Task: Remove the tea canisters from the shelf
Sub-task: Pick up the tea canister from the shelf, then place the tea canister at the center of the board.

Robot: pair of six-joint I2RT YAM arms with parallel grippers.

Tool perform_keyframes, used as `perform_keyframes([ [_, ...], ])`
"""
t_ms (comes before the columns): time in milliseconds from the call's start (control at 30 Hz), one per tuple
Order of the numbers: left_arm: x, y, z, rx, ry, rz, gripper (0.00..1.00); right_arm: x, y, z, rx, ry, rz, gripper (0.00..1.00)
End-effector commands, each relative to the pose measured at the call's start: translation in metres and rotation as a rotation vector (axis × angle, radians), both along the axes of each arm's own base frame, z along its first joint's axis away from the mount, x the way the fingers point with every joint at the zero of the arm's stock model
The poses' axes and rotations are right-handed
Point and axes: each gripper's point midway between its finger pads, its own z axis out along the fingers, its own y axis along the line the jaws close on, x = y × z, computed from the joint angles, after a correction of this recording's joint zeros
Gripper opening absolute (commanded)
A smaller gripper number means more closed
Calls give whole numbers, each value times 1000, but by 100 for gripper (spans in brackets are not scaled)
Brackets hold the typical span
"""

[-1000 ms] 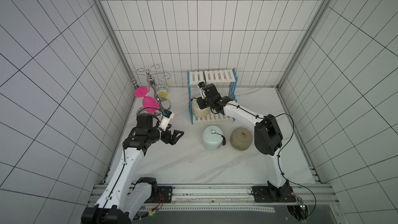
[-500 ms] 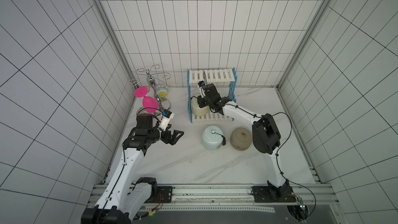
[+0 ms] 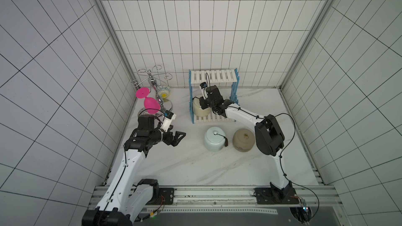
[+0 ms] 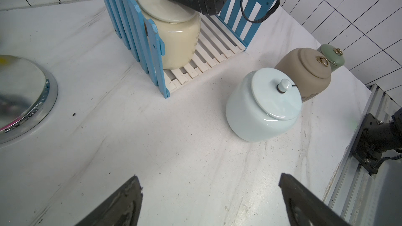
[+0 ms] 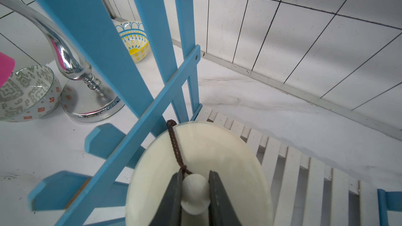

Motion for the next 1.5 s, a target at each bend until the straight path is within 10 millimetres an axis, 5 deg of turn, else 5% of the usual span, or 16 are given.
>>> perform_keyframes([
  [0, -3, 1, 2, 16, -15, -5, 99, -17, -3, 52, 54, -64, 22, 0],
  [867, -1, 8, 3, 22, -10, 26, 99, -132, -6, 162, 160, -165, 167, 0],
  [1167, 2, 20, 12, 12, -5, 91, 99, -179, 16, 168, 156, -157, 268, 0],
  [1467, 28, 62, 41, 115, -79, 330, 99, -214, 44, 146, 136, -127, 362, 0],
])
